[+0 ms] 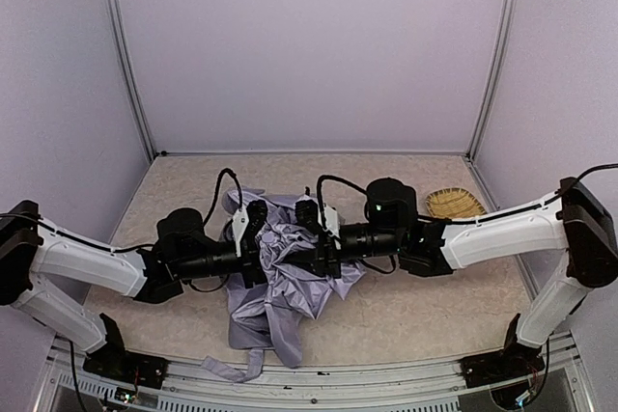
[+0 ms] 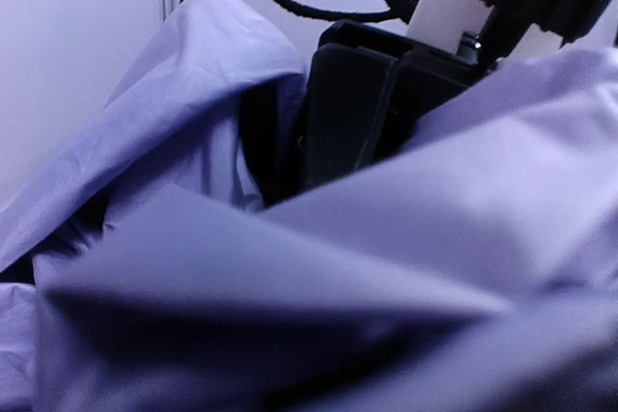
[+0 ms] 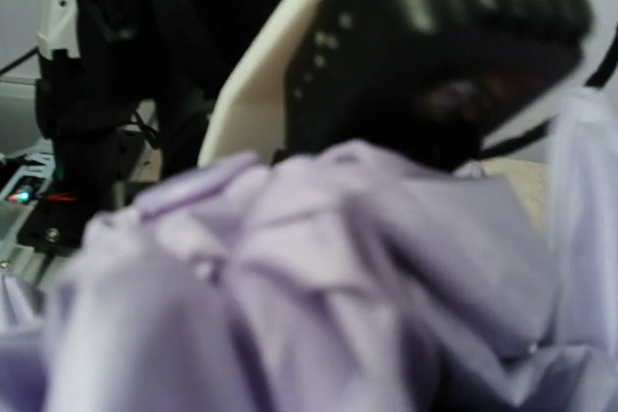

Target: Put away the umbrella

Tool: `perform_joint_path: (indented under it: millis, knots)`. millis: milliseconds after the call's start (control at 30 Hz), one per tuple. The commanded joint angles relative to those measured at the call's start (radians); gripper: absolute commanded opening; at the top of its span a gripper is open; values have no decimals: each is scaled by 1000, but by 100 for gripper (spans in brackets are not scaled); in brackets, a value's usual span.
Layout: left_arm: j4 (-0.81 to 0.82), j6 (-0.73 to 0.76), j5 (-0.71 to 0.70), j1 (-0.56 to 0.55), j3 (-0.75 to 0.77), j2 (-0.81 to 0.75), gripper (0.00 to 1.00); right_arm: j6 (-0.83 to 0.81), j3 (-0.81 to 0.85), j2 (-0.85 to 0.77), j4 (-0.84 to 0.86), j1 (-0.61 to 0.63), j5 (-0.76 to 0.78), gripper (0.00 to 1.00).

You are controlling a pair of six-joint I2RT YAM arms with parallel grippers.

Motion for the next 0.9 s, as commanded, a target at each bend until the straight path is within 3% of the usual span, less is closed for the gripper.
perform_joint_path:
  millis: [0,67,167,367,500,633,867]
  knots:
    - [-88,18,-49,-25,151,14,43,68,9,78,-6,-10,14,44]
    - [-104,16,-51,-24,168,-2,40,77,5,82,2,-17,20,41]
    - [-136,-7,-70,-26,185,-62,23,77,24,77,-55,-18,32,41]
    - [-397,30,-94,-53,338,-163,2,18,55,32,-142,-1,65,62]
    - [-563,37,-77,-72,438,-167,0,-16,90,8,-171,25,60,64]
    - [-708,45,-75,-116,540,-165,0,-28,164,4,-238,54,25,49]
    - [-963,141,-249,-221,858,-142,0,-81,279,-24,-199,58,0,43]
